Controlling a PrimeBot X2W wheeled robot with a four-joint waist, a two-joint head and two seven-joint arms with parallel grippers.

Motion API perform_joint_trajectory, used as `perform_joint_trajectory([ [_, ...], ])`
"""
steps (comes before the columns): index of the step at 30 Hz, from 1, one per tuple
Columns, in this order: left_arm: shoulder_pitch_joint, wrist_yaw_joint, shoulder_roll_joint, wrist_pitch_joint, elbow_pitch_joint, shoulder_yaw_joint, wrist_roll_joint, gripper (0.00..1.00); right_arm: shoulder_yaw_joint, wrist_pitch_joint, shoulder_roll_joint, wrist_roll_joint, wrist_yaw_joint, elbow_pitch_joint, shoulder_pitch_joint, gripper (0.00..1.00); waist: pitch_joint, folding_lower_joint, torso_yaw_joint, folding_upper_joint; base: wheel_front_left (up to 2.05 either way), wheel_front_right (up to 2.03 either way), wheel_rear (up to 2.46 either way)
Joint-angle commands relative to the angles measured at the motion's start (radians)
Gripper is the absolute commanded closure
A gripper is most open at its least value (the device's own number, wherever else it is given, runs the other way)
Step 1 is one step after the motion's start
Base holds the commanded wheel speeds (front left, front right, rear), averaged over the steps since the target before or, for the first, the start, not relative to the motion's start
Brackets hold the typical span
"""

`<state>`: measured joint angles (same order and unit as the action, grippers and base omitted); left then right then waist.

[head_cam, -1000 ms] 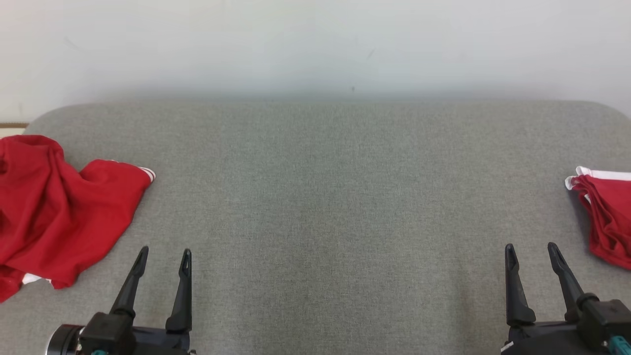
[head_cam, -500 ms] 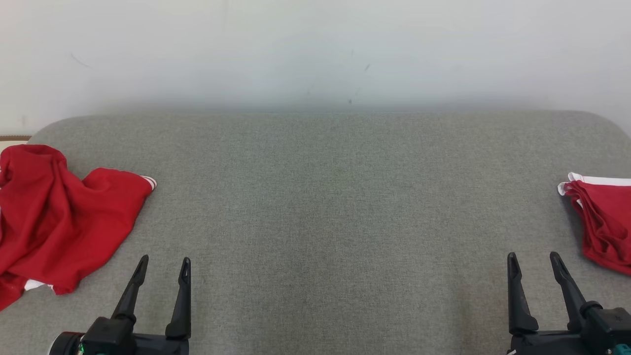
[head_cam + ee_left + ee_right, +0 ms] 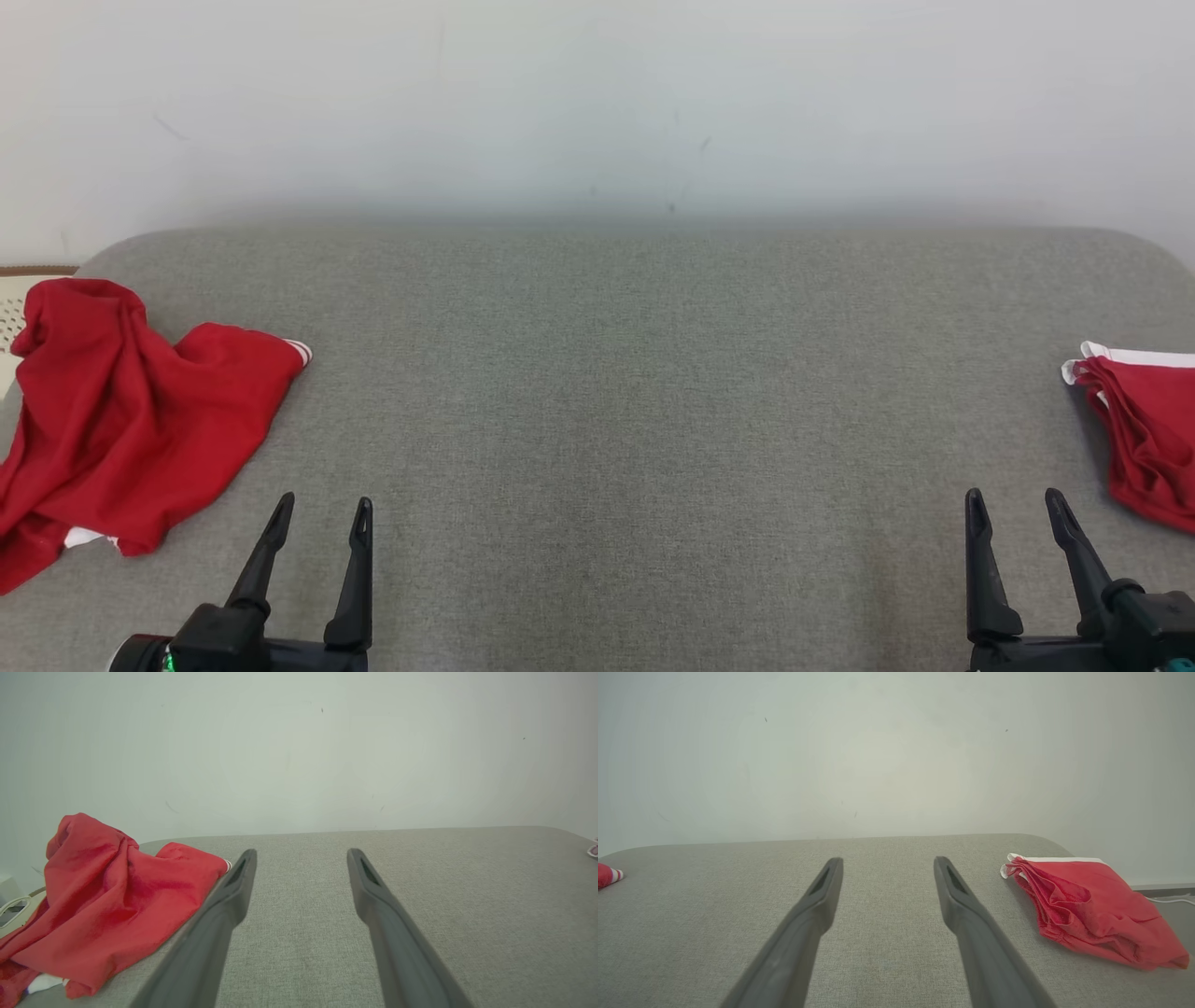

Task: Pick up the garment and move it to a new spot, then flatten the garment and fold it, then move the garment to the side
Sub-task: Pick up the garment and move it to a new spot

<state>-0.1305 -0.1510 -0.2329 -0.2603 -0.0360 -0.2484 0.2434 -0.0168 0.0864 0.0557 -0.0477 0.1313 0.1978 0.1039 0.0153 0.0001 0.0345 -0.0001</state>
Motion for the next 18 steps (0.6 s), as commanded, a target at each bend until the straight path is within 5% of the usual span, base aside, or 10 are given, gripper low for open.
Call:
perform_joint_trajectory([
  [1,-0.003,0.002,0.0,-0.004,-0.006,-0.002,0.002,0.0,0.002,-0.003,-0.002,-0.006,-0.001,-0.001,0.015,0.0,-0.002,-0.0001,0.008,0.0001,0.0,0.0,0.0],
  [8,-0.024,-0.008,0.008,-0.004,-0.006,0.01,0.009,0.0,-0.01,-0.009,-0.003,-0.004,-0.001,0.013,0.013,0.0,0.008,-0.0001,0.066,0.0001,0.0,0.0,0.0],
  [18,-0.015,-0.027,0.049,-0.004,0.025,0.068,0.01,0.0,-0.063,0.0,-0.002,-0.019,-0.001,-0.004,-0.029,0.0,0.02,-0.0001,0.245,0.0001,0.0,0.0,0.0],
])
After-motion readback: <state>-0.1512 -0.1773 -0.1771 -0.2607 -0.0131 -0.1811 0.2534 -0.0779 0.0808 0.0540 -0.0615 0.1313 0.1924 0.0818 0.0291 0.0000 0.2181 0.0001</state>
